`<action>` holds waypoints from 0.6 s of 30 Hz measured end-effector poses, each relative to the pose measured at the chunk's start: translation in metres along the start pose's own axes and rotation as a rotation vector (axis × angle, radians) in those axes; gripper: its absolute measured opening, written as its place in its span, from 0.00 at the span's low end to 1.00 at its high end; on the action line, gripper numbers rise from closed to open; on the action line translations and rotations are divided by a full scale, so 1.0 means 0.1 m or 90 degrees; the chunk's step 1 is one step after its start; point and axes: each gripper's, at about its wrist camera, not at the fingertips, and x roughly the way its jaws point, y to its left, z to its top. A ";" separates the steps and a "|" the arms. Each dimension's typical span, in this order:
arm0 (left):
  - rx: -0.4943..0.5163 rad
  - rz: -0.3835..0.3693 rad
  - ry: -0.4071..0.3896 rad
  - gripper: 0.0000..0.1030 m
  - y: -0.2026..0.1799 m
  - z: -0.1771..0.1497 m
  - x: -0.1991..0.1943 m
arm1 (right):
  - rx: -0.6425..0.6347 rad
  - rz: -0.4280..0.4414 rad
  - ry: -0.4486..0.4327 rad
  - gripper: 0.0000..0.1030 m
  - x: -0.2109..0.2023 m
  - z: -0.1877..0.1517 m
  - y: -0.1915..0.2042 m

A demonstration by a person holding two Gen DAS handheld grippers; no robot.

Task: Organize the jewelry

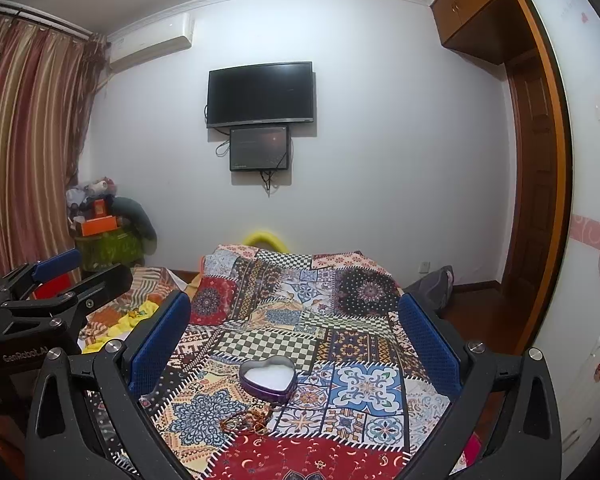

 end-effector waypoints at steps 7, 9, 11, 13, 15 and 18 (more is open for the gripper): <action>0.000 -0.002 0.001 1.00 0.01 0.00 0.00 | 0.001 0.001 -0.002 1.00 -0.02 0.01 0.01; -0.001 -0.002 0.000 1.00 0.00 0.00 0.00 | 0.000 0.000 -0.001 1.00 -0.01 0.02 0.01; -0.001 -0.002 0.000 1.00 0.00 0.00 0.00 | 0.000 0.000 -0.001 1.00 -0.02 0.01 0.00; -0.001 0.000 0.001 1.00 0.00 0.00 0.00 | 0.001 0.001 -0.002 1.00 -0.02 0.01 0.01; 0.002 0.001 0.001 1.00 0.00 -0.01 0.01 | 0.000 0.000 -0.003 1.00 -0.02 0.01 0.01; 0.001 0.002 0.003 1.00 0.00 0.00 0.02 | 0.000 0.000 -0.003 1.00 -0.03 0.01 0.01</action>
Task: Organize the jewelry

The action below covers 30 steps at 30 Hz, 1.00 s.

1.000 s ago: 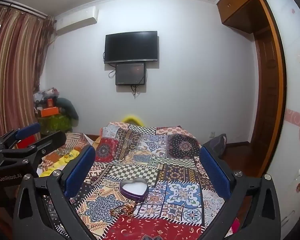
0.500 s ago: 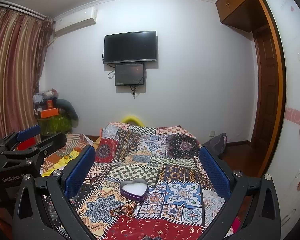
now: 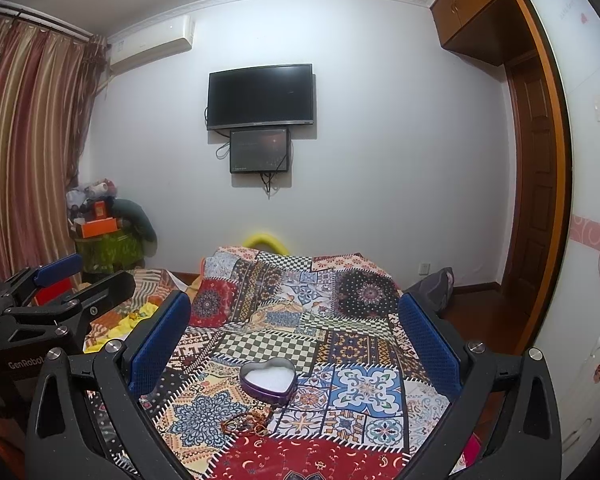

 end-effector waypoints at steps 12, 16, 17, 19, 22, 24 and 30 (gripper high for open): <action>-0.005 -0.002 0.001 1.00 0.02 -0.01 0.00 | 0.000 0.003 0.001 1.00 0.01 0.02 0.00; -0.004 -0.002 0.003 1.00 0.02 -0.01 0.00 | -0.001 0.003 -0.003 1.00 0.00 0.03 0.01; -0.004 -0.002 0.003 1.00 0.01 -0.01 0.00 | -0.002 0.003 -0.004 1.00 0.00 0.02 0.01; -0.004 -0.002 0.003 1.00 0.01 0.00 0.00 | -0.002 0.001 -0.005 1.00 -0.01 0.02 0.01; -0.004 0.000 0.002 1.00 0.00 -0.02 0.00 | -0.001 0.000 -0.004 1.00 0.00 0.01 0.01; -0.005 -0.001 0.004 1.00 0.00 -0.03 0.01 | 0.000 0.000 -0.003 1.00 0.00 0.01 0.01; -0.005 0.000 0.005 1.00 0.01 -0.05 0.02 | 0.000 -0.001 -0.001 1.00 0.02 0.00 0.00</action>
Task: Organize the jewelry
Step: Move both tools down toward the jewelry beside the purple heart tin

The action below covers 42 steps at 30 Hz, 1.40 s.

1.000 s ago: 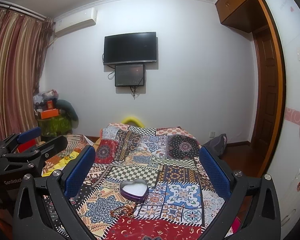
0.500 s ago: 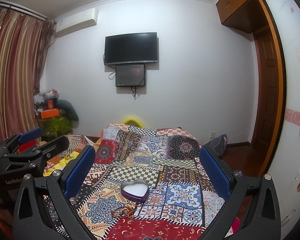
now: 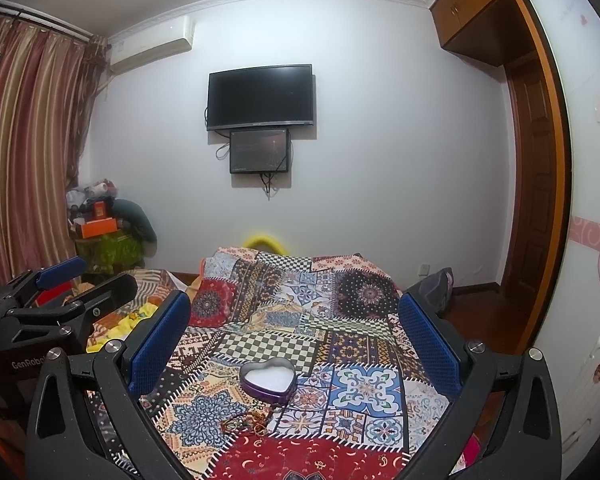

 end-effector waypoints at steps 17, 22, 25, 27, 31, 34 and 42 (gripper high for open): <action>0.001 0.028 0.073 1.00 0.09 -0.22 0.46 | -0.013 -0.011 0.061 1.00 0.37 -0.26 -0.05; -0.019 0.025 0.137 0.99 0.20 -0.43 0.75 | -0.030 -0.017 0.130 1.00 0.67 -0.54 -0.05; -0.001 0.037 0.176 0.91 0.20 -0.59 0.94 | -0.009 0.008 0.184 1.00 0.86 -0.70 -0.10; 0.006 0.038 0.210 0.87 0.21 -0.72 1.08 | 0.002 0.014 0.216 1.00 0.97 -0.79 -0.14; 0.008 0.025 0.262 0.82 0.24 -0.95 1.30 | 0.000 0.008 0.261 1.00 1.15 -0.96 -0.20; 0.006 0.009 0.302 0.75 0.25 -1.12 1.44 | -0.004 0.014 0.293 1.00 1.25 -1.09 -0.23; 0.013 -0.043 0.367 0.69 0.15 -1.42 1.66 | -0.006 0.064 0.352 0.87 1.45 -1.33 -0.21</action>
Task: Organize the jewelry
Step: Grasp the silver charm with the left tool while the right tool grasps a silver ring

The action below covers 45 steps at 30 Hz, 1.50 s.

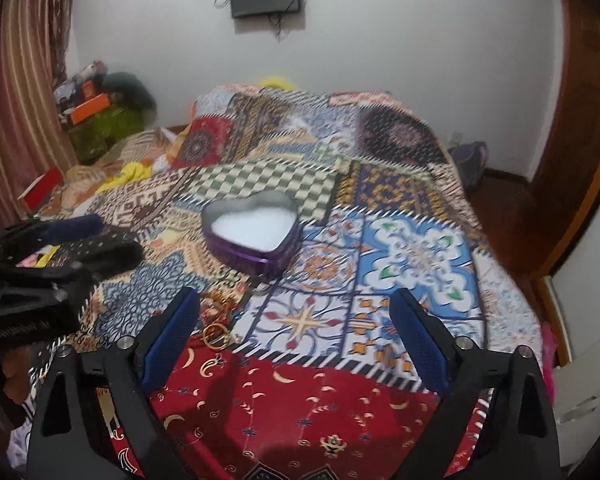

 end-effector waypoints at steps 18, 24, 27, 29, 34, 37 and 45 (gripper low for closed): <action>0.008 -0.107 0.086 0.26 -0.04 -0.16 0.38 | -0.042 0.075 0.075 0.53 0.28 -0.10 0.08; 0.022 -0.123 0.094 0.26 -0.11 -0.17 0.42 | -0.052 0.104 0.102 0.41 0.40 -0.13 0.10; 0.030 -0.121 0.100 0.26 -0.14 -0.19 0.46 | -0.059 0.122 0.109 0.39 0.42 -0.14 0.12; 0.022 -0.127 0.101 0.24 -0.11 -0.19 0.47 | -0.065 0.130 0.115 0.38 0.44 -0.13 0.13; 0.005 -0.126 0.103 0.14 -0.06 -0.19 0.48 | -0.079 0.144 0.124 0.31 0.49 -0.14 0.17; 0.000 -0.128 0.100 0.12 -0.04 -0.19 0.47 | -0.084 0.150 0.127 0.22 0.51 -0.14 0.19; 0.005 -0.135 0.093 0.12 -0.08 -0.15 0.38 | -0.099 0.149 0.125 0.08 0.51 -0.14 0.23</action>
